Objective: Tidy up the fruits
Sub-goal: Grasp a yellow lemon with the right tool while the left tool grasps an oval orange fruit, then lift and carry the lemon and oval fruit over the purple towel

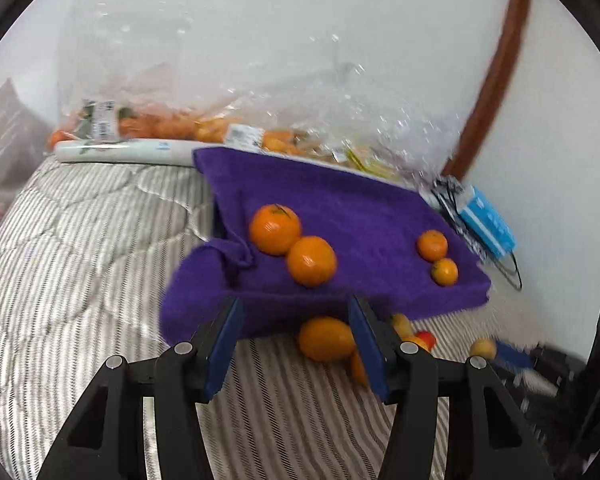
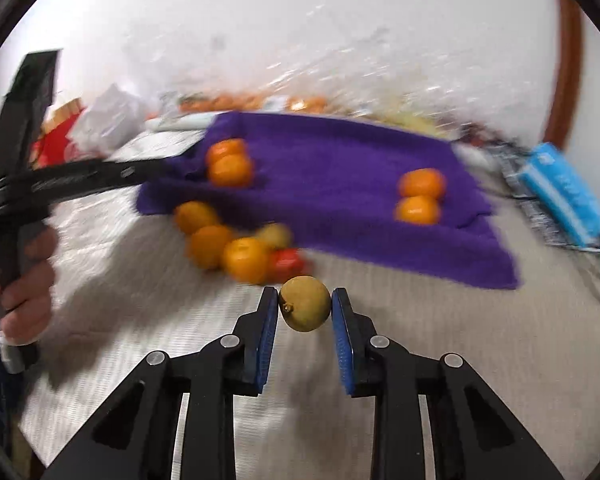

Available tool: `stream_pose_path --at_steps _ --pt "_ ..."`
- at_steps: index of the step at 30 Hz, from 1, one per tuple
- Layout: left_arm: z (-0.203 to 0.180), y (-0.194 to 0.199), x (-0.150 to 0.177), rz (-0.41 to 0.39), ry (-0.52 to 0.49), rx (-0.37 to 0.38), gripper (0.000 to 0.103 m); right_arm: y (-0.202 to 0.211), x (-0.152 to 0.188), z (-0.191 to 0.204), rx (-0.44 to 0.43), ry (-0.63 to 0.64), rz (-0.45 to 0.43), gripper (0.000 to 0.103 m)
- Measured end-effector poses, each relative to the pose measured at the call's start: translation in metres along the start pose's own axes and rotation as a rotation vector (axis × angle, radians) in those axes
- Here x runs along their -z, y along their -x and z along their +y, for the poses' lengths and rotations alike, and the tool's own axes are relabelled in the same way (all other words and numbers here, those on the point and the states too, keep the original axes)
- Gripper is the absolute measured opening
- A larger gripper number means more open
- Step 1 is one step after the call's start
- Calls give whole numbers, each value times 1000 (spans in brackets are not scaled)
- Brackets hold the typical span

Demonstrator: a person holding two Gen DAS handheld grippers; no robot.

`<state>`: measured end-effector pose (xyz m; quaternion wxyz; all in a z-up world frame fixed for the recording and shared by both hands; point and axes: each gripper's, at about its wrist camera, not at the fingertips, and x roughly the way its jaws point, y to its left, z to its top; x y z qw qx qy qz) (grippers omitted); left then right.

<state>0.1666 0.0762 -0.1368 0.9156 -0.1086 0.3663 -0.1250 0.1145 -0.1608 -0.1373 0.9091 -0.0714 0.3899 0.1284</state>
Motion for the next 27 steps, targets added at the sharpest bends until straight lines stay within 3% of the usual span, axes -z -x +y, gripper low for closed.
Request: stream_pose_path --at_steps 6,12,16,27 --pt "-7 -14 7 65 3 53 52 -6 11 -38 90 -34 10 27" --pt "-7 -30 10 101 72 64 47 -22 7 -52 -19 -87 30 27" --pt "-11 -43 11 137 89 64 38 -28 5 -47 -62 -80 50 27" --pt "-11 -42 13 136 61 -20 41 -28 7 -50 -95 -111 55 27"
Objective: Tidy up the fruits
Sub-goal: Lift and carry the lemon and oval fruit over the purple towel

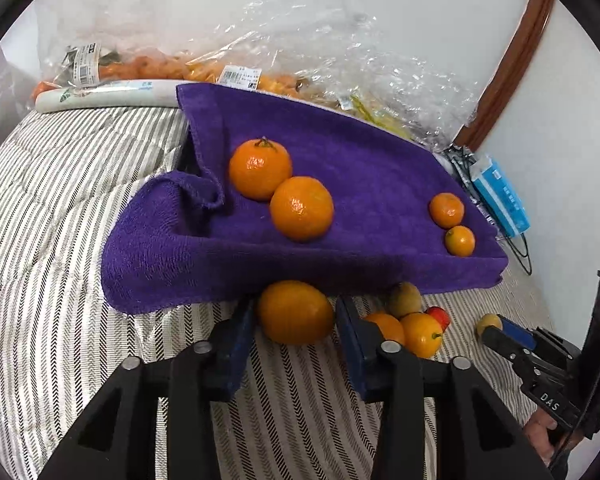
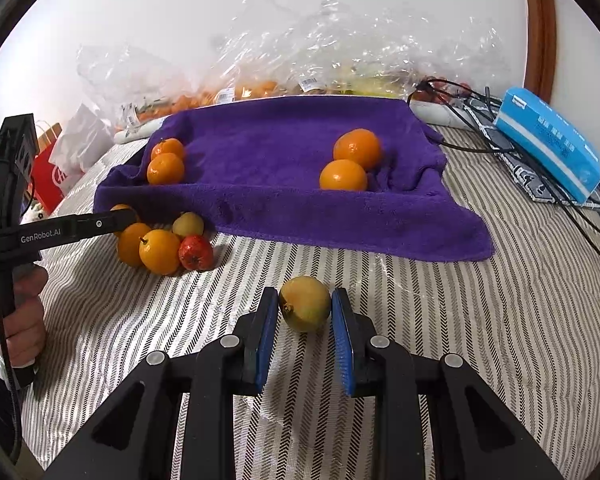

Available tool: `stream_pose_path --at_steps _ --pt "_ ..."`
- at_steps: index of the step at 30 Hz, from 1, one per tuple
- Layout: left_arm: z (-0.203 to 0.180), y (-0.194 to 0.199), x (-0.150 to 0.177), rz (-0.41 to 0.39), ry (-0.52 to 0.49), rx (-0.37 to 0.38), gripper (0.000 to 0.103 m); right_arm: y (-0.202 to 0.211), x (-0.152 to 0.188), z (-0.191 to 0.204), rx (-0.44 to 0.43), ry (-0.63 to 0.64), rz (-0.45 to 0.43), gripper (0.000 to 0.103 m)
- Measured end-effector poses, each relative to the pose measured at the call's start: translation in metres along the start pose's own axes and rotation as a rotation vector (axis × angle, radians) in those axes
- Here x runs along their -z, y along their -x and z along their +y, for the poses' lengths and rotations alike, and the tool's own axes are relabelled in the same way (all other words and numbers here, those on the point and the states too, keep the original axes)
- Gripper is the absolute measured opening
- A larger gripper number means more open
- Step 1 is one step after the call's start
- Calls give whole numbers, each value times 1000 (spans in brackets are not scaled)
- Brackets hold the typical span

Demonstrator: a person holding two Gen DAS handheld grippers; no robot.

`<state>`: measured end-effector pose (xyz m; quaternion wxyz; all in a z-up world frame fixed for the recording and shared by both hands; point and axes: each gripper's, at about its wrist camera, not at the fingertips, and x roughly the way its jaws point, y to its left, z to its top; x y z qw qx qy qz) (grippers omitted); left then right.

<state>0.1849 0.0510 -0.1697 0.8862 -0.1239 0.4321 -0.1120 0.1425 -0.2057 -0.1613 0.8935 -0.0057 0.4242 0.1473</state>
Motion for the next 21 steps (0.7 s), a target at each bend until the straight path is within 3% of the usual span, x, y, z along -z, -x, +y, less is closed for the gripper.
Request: stream_pose_path --at_steps 5,21 --pt "-13 -2 3 -23 -71 -78 39 -1 0 5 24 23 7 27" --pt "-14 35 -1 -149 -55 20 39 5 1 2 11 7 -26 27"
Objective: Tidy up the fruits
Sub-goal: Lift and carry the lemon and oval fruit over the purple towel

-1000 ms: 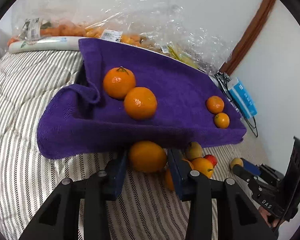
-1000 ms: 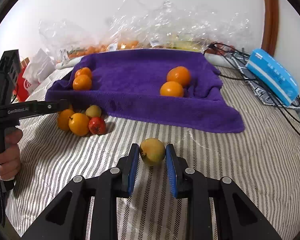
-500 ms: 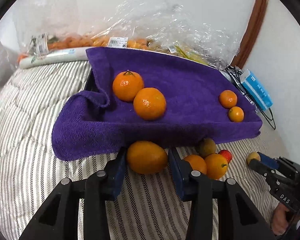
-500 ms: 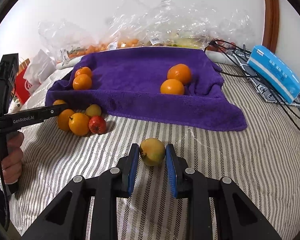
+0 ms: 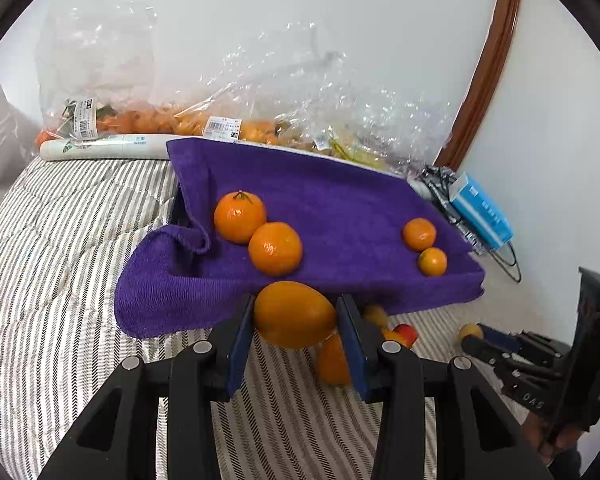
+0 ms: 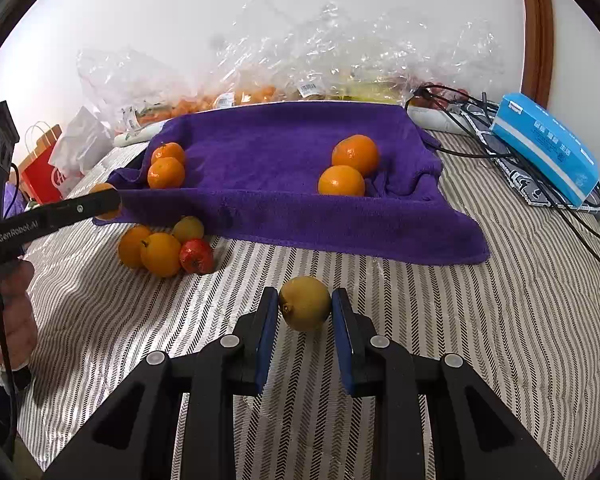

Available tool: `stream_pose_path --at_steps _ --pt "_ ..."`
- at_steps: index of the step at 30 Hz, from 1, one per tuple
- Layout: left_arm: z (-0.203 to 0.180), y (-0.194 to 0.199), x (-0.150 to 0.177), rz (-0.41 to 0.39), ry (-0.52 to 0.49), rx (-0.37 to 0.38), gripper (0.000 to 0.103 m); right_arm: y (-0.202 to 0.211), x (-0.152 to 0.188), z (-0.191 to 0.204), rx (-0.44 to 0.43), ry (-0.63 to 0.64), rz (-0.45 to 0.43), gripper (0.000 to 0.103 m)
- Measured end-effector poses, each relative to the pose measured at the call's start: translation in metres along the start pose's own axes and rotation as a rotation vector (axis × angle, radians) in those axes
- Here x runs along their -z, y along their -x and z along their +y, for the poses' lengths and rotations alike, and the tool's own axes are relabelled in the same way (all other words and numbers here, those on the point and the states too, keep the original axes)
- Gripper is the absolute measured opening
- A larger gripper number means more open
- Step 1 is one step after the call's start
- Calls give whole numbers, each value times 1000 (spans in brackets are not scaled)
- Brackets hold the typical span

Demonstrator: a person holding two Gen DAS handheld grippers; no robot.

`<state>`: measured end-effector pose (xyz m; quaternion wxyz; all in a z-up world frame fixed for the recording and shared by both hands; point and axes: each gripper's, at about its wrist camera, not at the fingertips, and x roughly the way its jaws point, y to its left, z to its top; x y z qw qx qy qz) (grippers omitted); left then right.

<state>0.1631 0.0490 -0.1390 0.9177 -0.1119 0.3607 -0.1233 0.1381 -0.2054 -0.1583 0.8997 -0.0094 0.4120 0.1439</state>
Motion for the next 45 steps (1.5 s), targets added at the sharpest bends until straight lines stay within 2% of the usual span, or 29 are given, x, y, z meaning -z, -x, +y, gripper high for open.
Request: stream_pose_path --at_steps 18,29,45 --pt "-2 11 -2 -49 0 -2 39 17 1 -12 26 -77 -89 27" --pt "-2 14 -2 -61 5 4 39 40 -19 4 6 -35 -155 27" --pt "2 20 -4 -95 19 -7 39 55 -42 8 13 -32 -208 27"
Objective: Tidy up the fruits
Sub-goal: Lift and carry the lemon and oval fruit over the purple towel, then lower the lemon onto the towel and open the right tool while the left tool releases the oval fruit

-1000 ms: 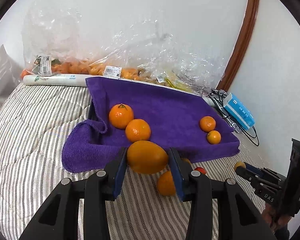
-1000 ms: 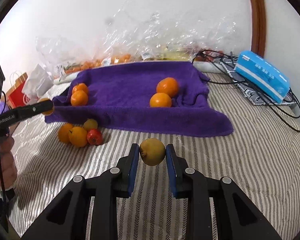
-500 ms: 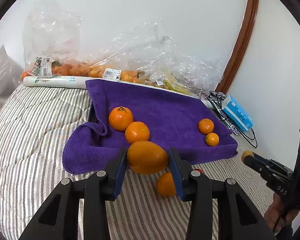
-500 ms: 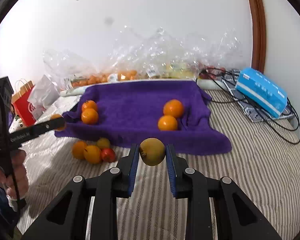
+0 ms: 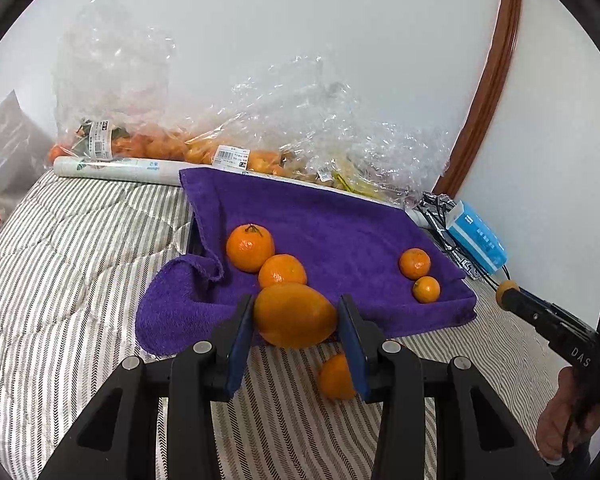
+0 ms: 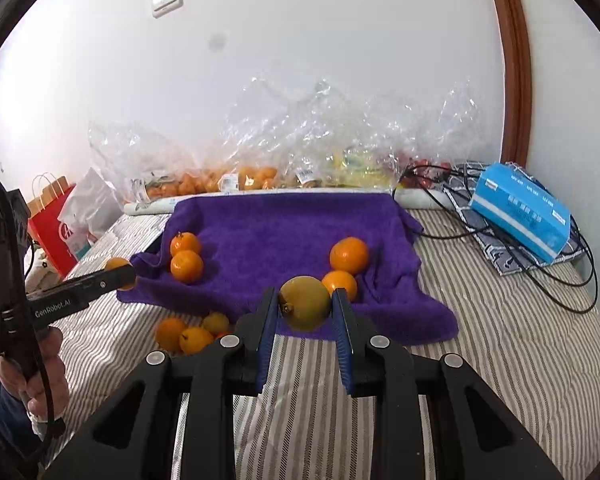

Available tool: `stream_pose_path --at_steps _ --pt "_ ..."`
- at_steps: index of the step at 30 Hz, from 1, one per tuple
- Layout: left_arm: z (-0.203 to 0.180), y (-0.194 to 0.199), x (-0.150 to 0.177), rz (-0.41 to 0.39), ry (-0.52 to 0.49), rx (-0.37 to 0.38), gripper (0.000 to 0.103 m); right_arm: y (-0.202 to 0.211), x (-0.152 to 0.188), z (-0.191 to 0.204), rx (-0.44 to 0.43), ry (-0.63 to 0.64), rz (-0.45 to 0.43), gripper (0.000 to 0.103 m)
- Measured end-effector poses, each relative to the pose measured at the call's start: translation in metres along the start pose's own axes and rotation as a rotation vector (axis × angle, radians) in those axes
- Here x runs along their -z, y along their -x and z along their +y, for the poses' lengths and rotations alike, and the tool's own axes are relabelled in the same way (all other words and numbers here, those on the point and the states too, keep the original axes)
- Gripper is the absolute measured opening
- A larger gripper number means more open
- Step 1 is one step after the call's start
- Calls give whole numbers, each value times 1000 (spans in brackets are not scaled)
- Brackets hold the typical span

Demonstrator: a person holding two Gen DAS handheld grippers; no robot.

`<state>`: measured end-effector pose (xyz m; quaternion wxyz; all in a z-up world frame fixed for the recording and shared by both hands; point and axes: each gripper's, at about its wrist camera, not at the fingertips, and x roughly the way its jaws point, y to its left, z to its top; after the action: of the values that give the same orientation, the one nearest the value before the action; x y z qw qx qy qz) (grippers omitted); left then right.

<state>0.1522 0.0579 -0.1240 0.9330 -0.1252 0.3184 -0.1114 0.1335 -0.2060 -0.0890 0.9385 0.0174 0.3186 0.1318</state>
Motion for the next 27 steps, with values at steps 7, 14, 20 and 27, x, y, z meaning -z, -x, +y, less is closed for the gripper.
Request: stream_pose_path --at_steps 7,14,20,27 --pt "4 5 -6 -29 11 5 39 -2 -15 2 16 13 -15 27" --pt "21 13 -24 -44 84 8 39 -3 -36 -2 30 27 -37 27" --pt "18 16 -53 -86 76 -19 39 -16 -49 -10 21 34 -51 27" --pt "7 -19 -75 -67 98 7 39 -41 -68 -17 6 55 -61 27"
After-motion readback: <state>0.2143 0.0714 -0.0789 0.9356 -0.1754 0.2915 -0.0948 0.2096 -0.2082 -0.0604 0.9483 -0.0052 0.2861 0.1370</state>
